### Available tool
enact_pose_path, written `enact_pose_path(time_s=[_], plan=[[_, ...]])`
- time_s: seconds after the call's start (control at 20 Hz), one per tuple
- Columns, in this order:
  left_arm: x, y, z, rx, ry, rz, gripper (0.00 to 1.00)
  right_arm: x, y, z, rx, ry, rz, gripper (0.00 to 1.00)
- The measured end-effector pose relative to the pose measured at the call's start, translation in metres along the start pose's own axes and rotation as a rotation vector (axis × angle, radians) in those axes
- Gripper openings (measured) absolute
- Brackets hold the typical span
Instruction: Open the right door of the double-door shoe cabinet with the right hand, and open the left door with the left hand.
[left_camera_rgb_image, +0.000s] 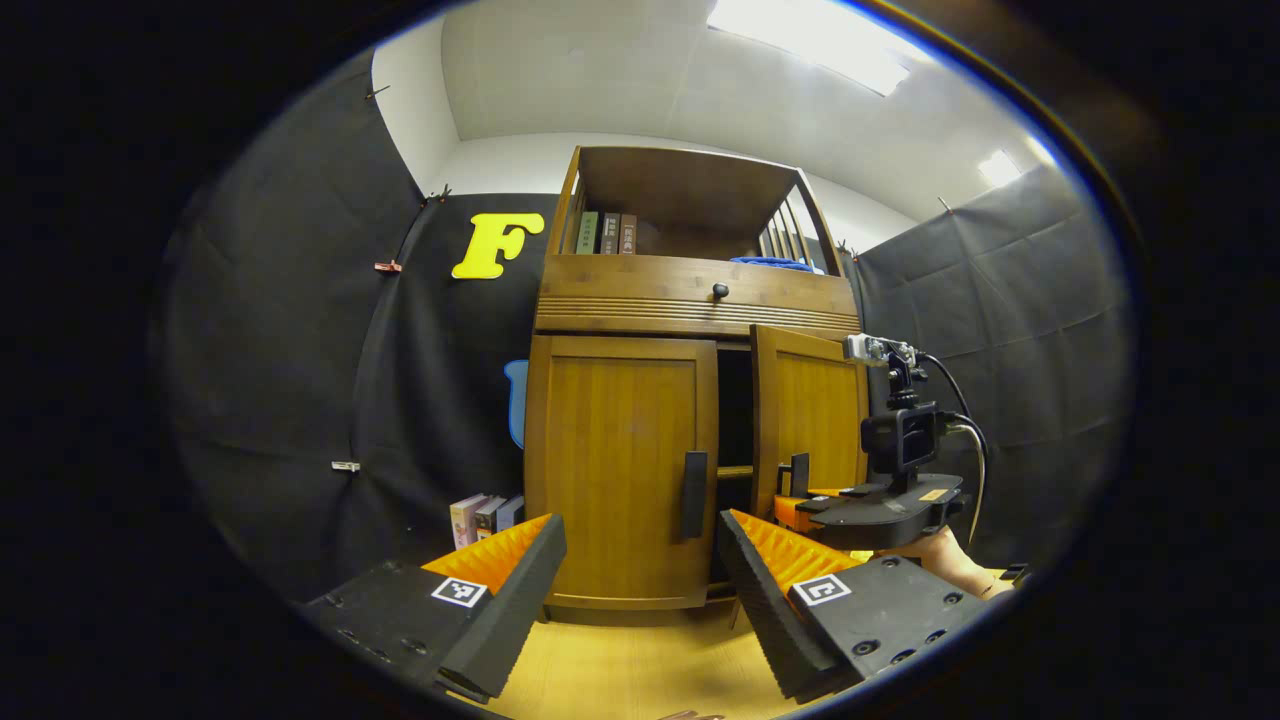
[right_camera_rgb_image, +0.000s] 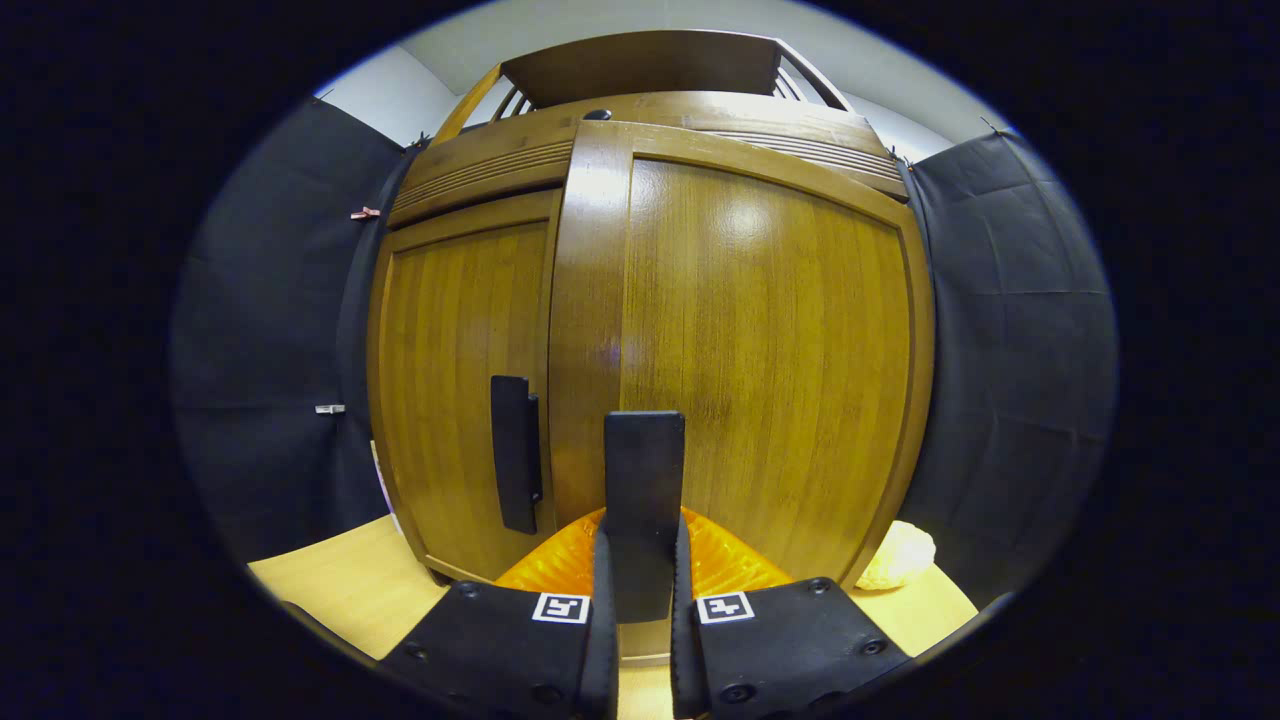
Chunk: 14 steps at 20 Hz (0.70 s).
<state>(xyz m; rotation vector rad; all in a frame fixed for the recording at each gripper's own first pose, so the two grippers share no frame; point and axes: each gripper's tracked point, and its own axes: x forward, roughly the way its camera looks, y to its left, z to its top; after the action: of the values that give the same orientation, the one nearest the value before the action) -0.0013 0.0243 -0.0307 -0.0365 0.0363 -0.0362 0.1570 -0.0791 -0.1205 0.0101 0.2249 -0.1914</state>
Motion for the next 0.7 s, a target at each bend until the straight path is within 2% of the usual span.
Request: enact_pose_path(time_s=[0.35, 0.7], plan=[[-0.002, -0.025, -0.01, -0.024, 0.033, -0.022, 0.94, -0.048, -0.022, 0.001, -0.011, 0.006, 0.032, 0.22], [-0.005, -0.055, -0.014, -0.032, 0.051, -0.053, 0.94, -0.099, -0.064, 0.006, -0.004, 0.001, 0.029, 0.22]])
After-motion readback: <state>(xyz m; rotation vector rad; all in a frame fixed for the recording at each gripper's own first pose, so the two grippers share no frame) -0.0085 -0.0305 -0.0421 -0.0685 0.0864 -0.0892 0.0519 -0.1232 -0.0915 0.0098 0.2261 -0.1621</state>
